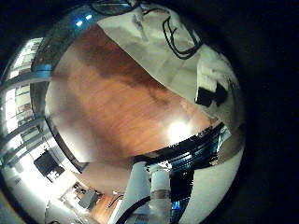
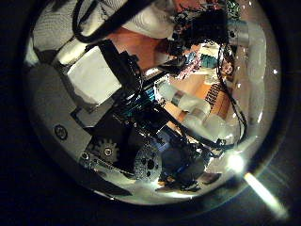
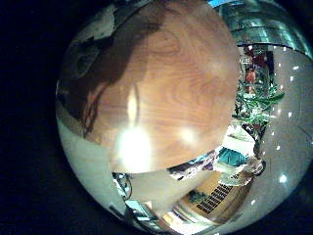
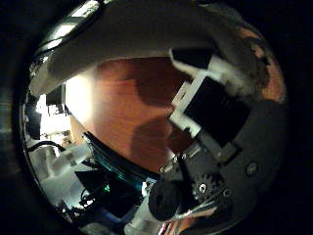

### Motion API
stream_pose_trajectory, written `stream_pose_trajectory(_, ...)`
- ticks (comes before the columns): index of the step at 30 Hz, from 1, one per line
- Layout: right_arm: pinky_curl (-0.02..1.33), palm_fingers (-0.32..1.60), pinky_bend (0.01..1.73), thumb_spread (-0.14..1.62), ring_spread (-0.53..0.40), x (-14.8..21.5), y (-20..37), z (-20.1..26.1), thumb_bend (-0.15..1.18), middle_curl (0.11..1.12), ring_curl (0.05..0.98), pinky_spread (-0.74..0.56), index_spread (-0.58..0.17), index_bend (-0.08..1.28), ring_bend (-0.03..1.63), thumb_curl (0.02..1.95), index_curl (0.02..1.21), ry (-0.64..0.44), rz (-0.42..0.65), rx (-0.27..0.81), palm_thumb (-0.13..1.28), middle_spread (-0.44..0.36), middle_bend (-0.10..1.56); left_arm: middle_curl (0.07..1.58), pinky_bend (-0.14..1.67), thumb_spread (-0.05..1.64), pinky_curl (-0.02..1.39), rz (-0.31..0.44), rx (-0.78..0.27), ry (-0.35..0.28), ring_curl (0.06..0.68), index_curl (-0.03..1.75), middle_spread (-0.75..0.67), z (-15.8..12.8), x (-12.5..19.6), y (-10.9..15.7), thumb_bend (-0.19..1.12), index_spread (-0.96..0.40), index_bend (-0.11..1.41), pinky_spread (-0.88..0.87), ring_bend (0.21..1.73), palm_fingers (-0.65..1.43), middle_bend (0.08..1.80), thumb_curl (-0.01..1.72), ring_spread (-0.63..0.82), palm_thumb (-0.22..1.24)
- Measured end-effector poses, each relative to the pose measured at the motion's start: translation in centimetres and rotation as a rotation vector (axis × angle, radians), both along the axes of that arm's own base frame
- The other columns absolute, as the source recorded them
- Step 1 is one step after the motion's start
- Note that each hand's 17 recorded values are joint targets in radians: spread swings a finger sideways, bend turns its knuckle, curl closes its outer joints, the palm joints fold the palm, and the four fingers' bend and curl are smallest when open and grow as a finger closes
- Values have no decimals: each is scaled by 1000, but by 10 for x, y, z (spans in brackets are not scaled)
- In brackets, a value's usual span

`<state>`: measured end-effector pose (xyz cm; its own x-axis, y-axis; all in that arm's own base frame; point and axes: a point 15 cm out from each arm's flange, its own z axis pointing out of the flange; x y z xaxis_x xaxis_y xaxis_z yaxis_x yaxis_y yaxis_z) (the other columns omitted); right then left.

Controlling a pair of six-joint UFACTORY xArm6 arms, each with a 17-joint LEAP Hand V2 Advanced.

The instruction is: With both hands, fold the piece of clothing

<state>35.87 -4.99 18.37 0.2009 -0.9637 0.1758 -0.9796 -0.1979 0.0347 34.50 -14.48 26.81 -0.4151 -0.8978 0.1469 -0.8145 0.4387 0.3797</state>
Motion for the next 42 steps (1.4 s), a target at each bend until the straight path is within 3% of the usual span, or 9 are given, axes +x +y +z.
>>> stream_pose_trajectory(7,622,1133,1325,1081,-238,-24,-3,39,-7,865,641,-259,-356,1011,1333,522,806,66,-17,-17,986,-233,1146,852,1109,1114,674,-13,-7,18,498,1202,-602,16,-13,9,-13,-776,192,-621,1202,1103,917,616,-504,750)
stream_pose_trajectory(15,682,1081,1348,1117,-220,-38,15,94,-12,894,681,-221,-317,1052,1373,556,861,82,43,-22,978,-204,1195,851,1122,1121,675,-31,-7,107,498,1211,-599,36,-52,35,-12,-781,191,-628,1210,1123,918,619,-502,743)
stream_pose_trajectory(21,713,1068,1343,1137,-215,-45,25,128,-16,901,696,-209,-305,1049,1378,567,885,92,65,-27,954,-192,1203,851,1142,1120,676,-6,-21,97,499,1218,-595,57,-59,55,-12,-785,191,-622,1224,1138,925,628,-500,742)
stream_pose_trajectory(25,731,1060,1339,1152,-220,-38,30,133,-19,907,703,-206,-301,1040,1376,568,894,92,73,-30,913,-188,1203,850,1149,1113,675,9,-28,59,499,1220,-591,65,-41,54,-12,-791,194,-616,1232,1139,936,636,-500,735)
stream_pose_trajectory(29,748,1053,1329,1163,-224,-16,35,124,-15,911,710,-206,-299,1034,1374,572,904,114,81,-35,900,-186,1202,849,1158,1111,676,36,-26,56,499,1223,-588,51,0,54,-11,-793,195,-614,1236,1137,943,643,-494,738)
stream_pose_trajectory(36,775,1047,1314,1180,-222,38,41,96,-16,921,723,-208,-301,1021,1367,571,922,203,72,-51,890,-186,1196,850,1163,1124,678,107,-58,92,501,1232,-590,0,75,43,-10,-797,193,-607,1247,1117,956,647,-493,739)
stream_pose_trajectory(42,794,1016,1306,1224,-229,78,38,73,-26,923,730,-218,-309,986,1361,545,930,277,44,-91,809,-190,1176,854,1154,1129,684,171,-61,100,502,1240,-588,-37,102,54,-12,-799,189,-608,1248,1088,961,650,-491,744)
